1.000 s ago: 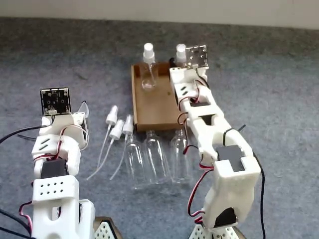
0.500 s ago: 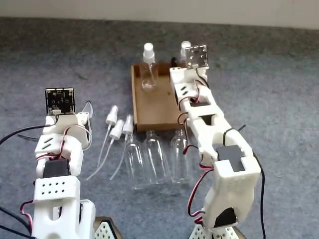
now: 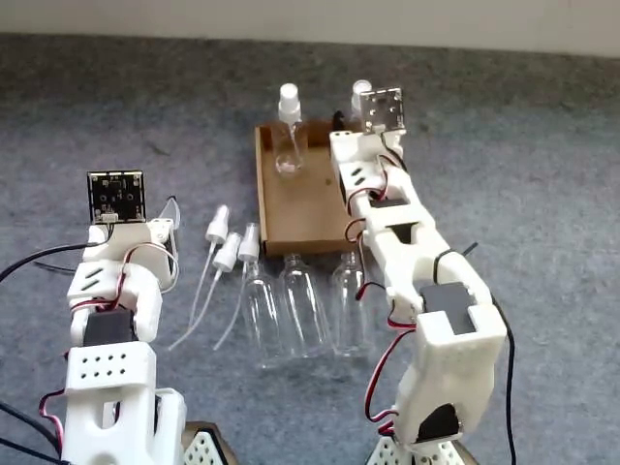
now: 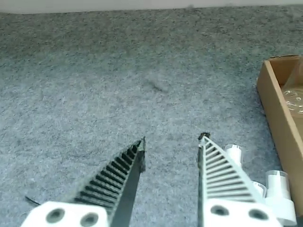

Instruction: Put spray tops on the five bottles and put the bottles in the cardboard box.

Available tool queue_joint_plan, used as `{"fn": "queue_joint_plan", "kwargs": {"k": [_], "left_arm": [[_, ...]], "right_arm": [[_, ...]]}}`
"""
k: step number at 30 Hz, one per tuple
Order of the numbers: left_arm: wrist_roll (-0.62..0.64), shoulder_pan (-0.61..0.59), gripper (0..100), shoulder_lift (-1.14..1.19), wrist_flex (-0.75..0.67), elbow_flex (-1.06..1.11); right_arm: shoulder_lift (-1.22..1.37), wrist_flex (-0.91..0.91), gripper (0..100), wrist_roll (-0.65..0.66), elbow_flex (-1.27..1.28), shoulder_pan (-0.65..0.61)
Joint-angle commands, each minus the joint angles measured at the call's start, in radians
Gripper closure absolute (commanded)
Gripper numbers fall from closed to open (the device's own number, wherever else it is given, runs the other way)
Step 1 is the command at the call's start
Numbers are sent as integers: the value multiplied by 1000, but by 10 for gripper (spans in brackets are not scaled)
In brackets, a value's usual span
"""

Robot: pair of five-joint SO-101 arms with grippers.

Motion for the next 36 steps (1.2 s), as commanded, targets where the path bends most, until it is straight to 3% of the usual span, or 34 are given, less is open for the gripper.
{"fn": "queue_joint_plan", "kwargs": {"k": [1, 13, 18, 27, 36], "left_arm": [[6, 19, 822, -10, -17, -4], [6, 19, 822, -10, -17, -4], [6, 19, 822, -10, -17, -4], [6, 19, 822, -10, -17, -4], [6, 21, 822, -10, -17, -4]], "right_arm": [[-22, -18, 788, -6, -62, 5], [-22, -8, 752, -3, -62, 5], [-19, 122, 690, -6, -130, 7], [-22, 259, 687, -6, -298, 7], [-24, 561, 687, -6, -615, 5]]}}
